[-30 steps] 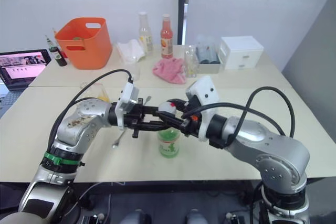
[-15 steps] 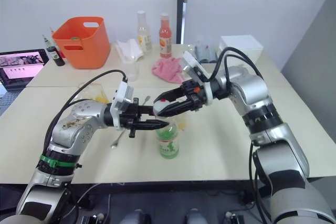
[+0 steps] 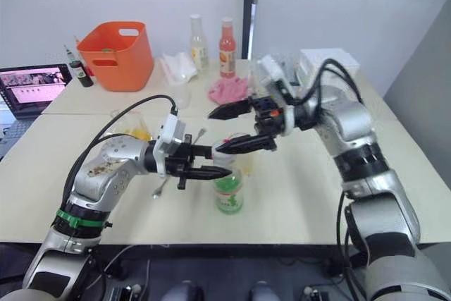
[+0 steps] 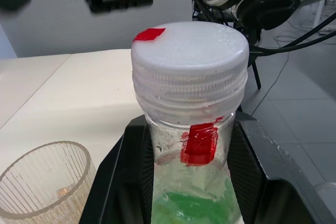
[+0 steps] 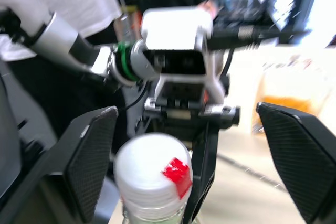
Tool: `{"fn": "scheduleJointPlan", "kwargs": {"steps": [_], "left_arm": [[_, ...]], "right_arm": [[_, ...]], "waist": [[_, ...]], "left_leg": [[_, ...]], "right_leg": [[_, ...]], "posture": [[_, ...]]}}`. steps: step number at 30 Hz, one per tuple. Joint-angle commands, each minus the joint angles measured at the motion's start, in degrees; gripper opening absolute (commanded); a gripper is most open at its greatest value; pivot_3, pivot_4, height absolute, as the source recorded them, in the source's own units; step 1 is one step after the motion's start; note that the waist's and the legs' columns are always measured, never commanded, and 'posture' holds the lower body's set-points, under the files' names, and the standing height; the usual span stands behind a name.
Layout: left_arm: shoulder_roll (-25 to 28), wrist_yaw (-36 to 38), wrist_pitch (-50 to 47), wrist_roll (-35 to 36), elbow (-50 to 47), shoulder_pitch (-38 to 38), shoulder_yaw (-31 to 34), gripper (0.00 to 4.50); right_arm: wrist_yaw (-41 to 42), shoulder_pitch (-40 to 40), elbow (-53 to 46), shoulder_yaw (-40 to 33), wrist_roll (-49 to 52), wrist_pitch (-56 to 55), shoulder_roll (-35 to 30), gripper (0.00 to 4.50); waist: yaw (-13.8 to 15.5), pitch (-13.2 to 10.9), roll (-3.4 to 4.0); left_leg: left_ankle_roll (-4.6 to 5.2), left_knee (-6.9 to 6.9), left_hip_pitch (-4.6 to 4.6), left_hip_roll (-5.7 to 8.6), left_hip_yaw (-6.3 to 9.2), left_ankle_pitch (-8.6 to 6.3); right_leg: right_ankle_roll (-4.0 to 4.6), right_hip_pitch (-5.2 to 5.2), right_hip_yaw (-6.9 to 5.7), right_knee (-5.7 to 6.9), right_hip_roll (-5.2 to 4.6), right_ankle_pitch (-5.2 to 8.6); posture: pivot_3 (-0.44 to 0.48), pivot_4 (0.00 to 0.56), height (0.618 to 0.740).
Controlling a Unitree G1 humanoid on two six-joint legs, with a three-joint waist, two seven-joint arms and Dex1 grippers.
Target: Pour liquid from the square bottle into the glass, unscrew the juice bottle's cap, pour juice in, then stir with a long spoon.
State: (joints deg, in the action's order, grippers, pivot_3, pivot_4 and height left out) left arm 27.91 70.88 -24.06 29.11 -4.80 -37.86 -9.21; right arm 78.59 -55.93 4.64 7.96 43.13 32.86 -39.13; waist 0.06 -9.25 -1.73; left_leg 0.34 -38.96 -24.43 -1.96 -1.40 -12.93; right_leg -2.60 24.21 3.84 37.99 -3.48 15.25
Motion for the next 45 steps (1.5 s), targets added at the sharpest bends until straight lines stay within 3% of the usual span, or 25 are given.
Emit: {"fn": "scheduleJointPlan", "kwargs": {"steps": [1,5,11,16,25,39,40,45], "left_arm": [[0.3,0.46,-0.52,-0.71,-0.32,0.38,-1.3,1.47],[0.14,0.48,-0.36,-0.7,0.49,-0.2,-1.22,1.47],[-0.42,0.99,0.02,-1.09,2.38,-1.6,-1.26,1.47],[-0.69,1.87,0.24,-1.25,3.38,-2.42,-1.45,1.47],[-0.56,2.83,0.66,-1.38,4.01,-2.83,-1.33,1.47],[-0.06,3.2,0.78,-1.24,2.89,-1.53,-1.29,1.47],[-0.04,3.23,0.75,-1.2,2.81,-1.44,-1.31,1.47],[-0.03,3.39,0.86,-1.28,3.02,-1.39,-1.46,1.47]], "right_arm": [[-12.84,6.88,-17.81,-7.8,6.12,8.82,-2.09,4.48],[-35.04,15.86,-35.03,-13.03,11.55,20.14,-0.89,4.48],[-64.26,20.56,-47.27,-16.17,14.04,30.34,6.05,4.48],[-76.33,21.57,-50.97,-16.57,16.38,34.15,9.94,4.48],[-83.1,22.36,-51.47,-15.6,21.95,35.38,10.31,4.48],[-87.2,25.7,-52.27,-14.56,26.55,32.6,8.55,4.48],[-87.33,25.9,-52.35,-14.51,26.75,32.3,8.4,3.97],[-87.7,26.33,-51.88,-14.34,27.11,30.56,7.86,2.27]], "waist": [[-0.01,0.0,0.0],[-0.47,0.0,0.0],[-0.78,0.0,0.0],[-0.72,0.0,0.0],[-0.79,0.0,0.0],[-0.87,0.0,0.0],[-0.87,0.0,0.0],[-0.88,0.0,0.0]], "left_leg": [[0.0,0.0,0.01,0.0,0.01,0.0],[0.0,-0.01,0.04,-0.03,0.0,0.0],[-0.04,-0.08,0.11,0.02,-0.02,0.04],[-0.03,-0.08,0.04,0.03,-0.09,0.05],[-0.03,-0.08,0.04,0.02,-0.14,0.05],[-0.03,-0.07,0.03,0.01,-0.14,0.05],[-0.02,-0.07,0.03,0.01,-0.14,0.05],[-0.02,-0.07,0.03,0.01,-0.14,0.05]], "right_leg": [[0.0,0.02,0.01,0.0,0.0,0.0],[0.0,0.02,0.05,0.02,0.01,0.0],[-0.01,-0.1,0.08,0.04,0.02,0.01],[-0.02,-0.08,0.08,-0.01,0.04,0.01],[-0.02,-0.09,0.08,-0.02,0.06,0.01],[-0.03,-0.09,0.08,-0.04,0.06,0.02],[-0.03,-0.09,0.08,-0.04,0.06,0.02],[-0.03,-0.09,0.08,-0.04,0.06,0.02]], "posture": [[0.0,0.15,0.715],[0.0,0.15,0.715],[0.0,0.15,0.715],[0.0,0.15,0.715],[0.0,0.15,0.715],[0.0,0.15,0.715],[0.0,0.15,0.715],[0.0,0.15,0.715]]}}
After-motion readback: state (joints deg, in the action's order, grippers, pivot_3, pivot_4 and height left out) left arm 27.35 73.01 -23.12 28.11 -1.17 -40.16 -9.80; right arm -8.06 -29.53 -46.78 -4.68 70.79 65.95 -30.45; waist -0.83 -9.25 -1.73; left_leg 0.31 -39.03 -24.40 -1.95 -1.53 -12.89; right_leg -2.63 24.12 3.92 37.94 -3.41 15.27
